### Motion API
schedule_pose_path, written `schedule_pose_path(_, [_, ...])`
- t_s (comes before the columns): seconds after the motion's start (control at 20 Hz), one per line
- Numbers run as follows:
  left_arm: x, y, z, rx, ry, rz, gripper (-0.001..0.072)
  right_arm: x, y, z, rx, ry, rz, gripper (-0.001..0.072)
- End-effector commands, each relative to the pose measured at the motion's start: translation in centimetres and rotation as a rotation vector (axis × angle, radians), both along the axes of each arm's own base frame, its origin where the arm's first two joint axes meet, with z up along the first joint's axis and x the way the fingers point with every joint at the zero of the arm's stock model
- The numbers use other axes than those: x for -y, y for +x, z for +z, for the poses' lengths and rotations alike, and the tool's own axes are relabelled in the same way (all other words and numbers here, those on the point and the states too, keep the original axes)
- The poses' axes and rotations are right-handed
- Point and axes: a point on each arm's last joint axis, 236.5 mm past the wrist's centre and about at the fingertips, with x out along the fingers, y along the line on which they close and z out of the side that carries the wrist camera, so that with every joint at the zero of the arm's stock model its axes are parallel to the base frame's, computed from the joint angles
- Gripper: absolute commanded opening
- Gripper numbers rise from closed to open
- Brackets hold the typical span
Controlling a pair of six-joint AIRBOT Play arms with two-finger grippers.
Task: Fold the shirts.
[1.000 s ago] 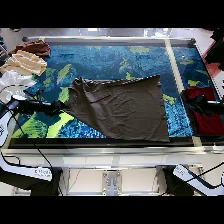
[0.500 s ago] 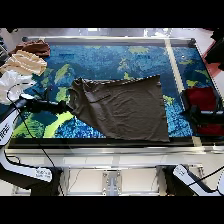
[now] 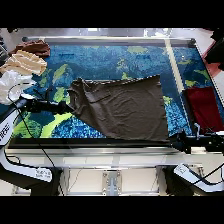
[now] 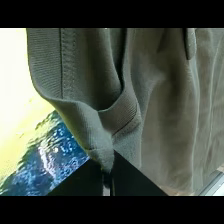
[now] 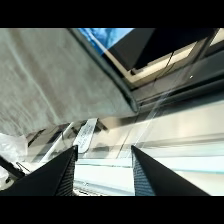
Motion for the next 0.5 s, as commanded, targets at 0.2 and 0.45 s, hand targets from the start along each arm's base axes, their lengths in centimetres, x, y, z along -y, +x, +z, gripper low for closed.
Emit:
schedule_pose_path(0.2, [0.0,0.0,0.0,0.014,0.003,-0.014,0.0013,0.7,2.7,-2.9,-0.005,-0.088,-0.090,0.0372])
schedule_pose_path(0.45, [0.1,0.1,0.2,0.016,-0.001,-0.012,0.0013,-1.4,6.9,-3.2,0.123,-0.029,-0.101,0.0021])
